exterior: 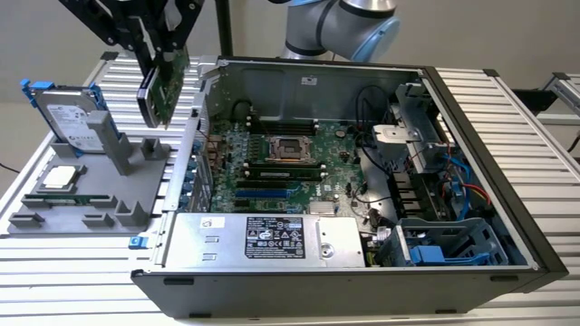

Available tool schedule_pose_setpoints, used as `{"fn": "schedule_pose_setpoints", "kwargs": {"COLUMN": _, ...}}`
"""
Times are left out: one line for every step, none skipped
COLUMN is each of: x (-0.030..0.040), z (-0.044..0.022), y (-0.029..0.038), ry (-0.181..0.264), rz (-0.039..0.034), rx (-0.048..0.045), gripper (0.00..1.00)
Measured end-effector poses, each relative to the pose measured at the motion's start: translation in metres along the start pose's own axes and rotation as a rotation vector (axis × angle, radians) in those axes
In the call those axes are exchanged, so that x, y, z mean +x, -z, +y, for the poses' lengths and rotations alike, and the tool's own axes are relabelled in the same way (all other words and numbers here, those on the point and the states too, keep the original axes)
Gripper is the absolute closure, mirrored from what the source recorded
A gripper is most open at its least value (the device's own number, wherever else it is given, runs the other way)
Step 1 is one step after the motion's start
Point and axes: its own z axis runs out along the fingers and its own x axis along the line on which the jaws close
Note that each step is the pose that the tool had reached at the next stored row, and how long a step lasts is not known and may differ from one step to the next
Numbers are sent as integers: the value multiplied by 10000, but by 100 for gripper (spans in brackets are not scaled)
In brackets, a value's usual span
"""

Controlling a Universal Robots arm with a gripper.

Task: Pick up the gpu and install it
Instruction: 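Pick up the gpu and move the gpu toward the slot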

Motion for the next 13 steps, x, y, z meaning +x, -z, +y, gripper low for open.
{"fn": "schedule_pose_setpoints", "kwargs": {"x": -14, "z": 0, "y": 0, "ry": 0, "rz": 2, "rx": 1, "gripper": 100}}
{"fn": "schedule_pose_setpoints", "kwargs": {"x": -27, "z": 1, "y": 0, "ry": 0, "rz": 3, "rx": 1, "gripper": 100}}
{"fn": "schedule_pose_setpoints", "kwargs": {"x": -39, "z": 2, "y": 0, "ry": 0, "rz": 3, "rx": 0, "gripper": 100}}
{"fn": "schedule_pose_setpoints", "kwargs": {"x": -52, "z": 2, "y": 0, "ry": 0, "rz": 4, "rx": 1, "gripper": 100}}
{"fn": "schedule_pose_setpoints", "kwargs": {"x": -64, "z": 3, "y": 0, "ry": 0, "rz": 5, "rx": 0, "gripper": 100}}
{"fn": "schedule_pose_setpoints", "kwargs": {"x": -77, "z": 3, "y": -1, "ry": -1, "rz": 6, "rx": 1, "gripper": 100}}
{"fn": "schedule_pose_setpoints", "kwargs": {"x": -90, "z": 4, "y": -1, "ry": 0, "rz": 8, "rx": 1, "gripper": 100}}
{"fn": "schedule_pose_setpoints", "kwargs": {"x": -102, "z": 4, "y": -1, "ry": 0, "rz": 8, "rx": 0, "gripper": 100}}
{"fn": "schedule_pose_setpoints", "kwargs": {"x": -116, "z": 5, "y": -1, "ry": 0, "rz": 9, "rx": 1, "gripper": 100}}
{"fn": "schedule_pose_setpoints", "kwargs": {"x": -130, "z": 5, "y": -1, "ry": -1, "rz": 10, "rx": 1, "gripper": 100}}
{"fn": "schedule_pose_setpoints", "kwargs": {"x": -143, "z": 6, "y": -1, "ry": 0, "rz": 11, "rx": 0, "gripper": 100}}
{"fn": "schedule_pose_setpoints", "kwargs": {"x": -157, "z": 6, "y": -2, "ry": -1, "rz": 12, "rx": 0, "gripper": 100}}
{"fn": "schedule_pose_setpoints", "kwargs": {"x": -170, "z": 7, "y": -2, "ry": -1, "rz": 13, "rx": 0, "gripper": 100}}
